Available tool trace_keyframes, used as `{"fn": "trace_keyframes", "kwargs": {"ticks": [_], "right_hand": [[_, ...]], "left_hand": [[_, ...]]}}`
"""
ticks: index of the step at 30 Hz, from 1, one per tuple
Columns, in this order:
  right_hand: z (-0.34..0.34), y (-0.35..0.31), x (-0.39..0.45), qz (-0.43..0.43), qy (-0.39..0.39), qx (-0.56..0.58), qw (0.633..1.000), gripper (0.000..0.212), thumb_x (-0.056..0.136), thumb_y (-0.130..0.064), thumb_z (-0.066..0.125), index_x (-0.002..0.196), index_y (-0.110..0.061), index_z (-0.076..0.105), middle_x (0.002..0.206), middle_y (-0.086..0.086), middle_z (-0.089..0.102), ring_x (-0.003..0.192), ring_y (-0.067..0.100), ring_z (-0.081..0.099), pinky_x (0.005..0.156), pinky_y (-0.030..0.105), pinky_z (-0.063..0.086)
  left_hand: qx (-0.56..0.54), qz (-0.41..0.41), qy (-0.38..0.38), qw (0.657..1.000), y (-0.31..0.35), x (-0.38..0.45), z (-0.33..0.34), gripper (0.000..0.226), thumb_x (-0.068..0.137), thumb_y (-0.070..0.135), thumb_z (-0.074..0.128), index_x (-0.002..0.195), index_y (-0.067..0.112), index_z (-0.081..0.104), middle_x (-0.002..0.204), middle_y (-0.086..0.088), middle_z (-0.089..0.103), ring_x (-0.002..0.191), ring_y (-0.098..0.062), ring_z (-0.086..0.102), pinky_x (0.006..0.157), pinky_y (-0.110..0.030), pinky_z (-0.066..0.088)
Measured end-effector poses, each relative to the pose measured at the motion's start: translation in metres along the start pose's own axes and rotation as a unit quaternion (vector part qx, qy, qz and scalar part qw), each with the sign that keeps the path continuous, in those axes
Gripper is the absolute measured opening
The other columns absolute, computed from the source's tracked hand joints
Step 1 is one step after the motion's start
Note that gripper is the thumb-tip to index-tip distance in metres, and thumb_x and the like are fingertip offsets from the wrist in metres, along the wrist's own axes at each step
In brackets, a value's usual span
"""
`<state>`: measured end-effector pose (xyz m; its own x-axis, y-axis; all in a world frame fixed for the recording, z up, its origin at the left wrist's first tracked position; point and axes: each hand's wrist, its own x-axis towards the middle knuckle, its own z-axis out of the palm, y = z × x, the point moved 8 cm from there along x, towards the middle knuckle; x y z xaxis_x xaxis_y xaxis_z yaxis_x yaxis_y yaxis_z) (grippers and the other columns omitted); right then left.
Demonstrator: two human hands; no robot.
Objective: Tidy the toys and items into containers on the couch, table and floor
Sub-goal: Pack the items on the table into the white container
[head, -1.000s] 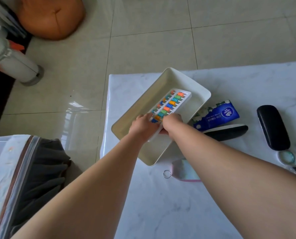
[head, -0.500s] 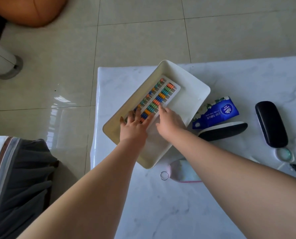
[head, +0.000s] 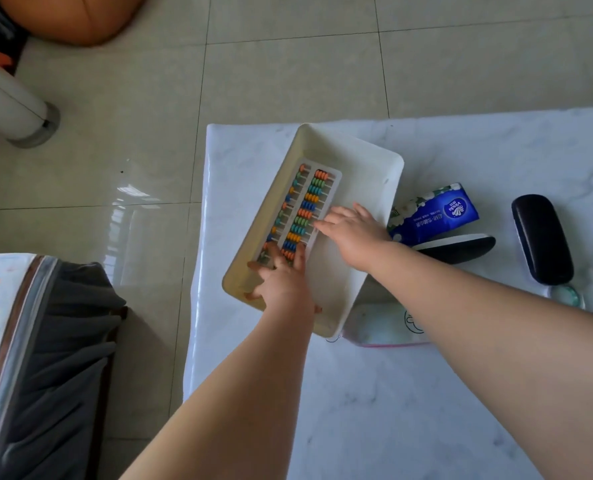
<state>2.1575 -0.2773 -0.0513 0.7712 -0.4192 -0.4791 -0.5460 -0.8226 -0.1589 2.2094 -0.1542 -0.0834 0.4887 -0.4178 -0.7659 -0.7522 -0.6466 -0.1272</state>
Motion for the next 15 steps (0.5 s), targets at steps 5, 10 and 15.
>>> {"fn": "trace_keyframes", "kwargs": {"ticks": [5,10,15], "right_hand": [[-0.004,0.007,-0.012,-0.008,-0.010,0.013,1.000,0.078,0.087,0.011,0.032,0.151,-0.033,0.024,0.157,-0.002,0.027,0.149,0.021,0.010,0.121,0.045,0.001],[0.003,0.002,-0.031,-0.072,-0.013,-0.033,0.997,0.079,0.087,0.013,0.032,0.150,-0.033,0.024,0.154,-0.001,0.034,0.148,0.022,0.012,0.121,0.046,0.002],[0.007,-0.005,-0.050,-0.106,0.000,-0.033,0.994,0.070,0.091,0.008,0.036,0.150,-0.029,0.027,0.153,0.000,0.034,0.147,0.022,0.015,0.121,0.043,0.005]], "left_hand": [[-0.019,-0.058,-0.044,0.997,0.012,-0.020,0.029,0.135,0.070,0.047,0.080,0.142,0.031,-0.034,0.151,-0.023,-0.028,0.135,-0.057,0.017,0.090,-0.065,0.044],[-0.124,-0.076,-0.081,0.986,0.034,-0.043,0.072,0.125,0.078,0.051,0.071,0.146,0.023,-0.029,0.154,-0.030,-0.009,0.137,-0.047,0.026,0.097,-0.054,0.044],[-0.044,-0.071,-0.065,0.994,0.051,-0.061,0.056,0.102,0.080,0.045,0.071,0.152,0.009,0.009,0.142,-0.025,0.037,0.121,-0.043,0.049,0.091,-0.050,0.051]]}}
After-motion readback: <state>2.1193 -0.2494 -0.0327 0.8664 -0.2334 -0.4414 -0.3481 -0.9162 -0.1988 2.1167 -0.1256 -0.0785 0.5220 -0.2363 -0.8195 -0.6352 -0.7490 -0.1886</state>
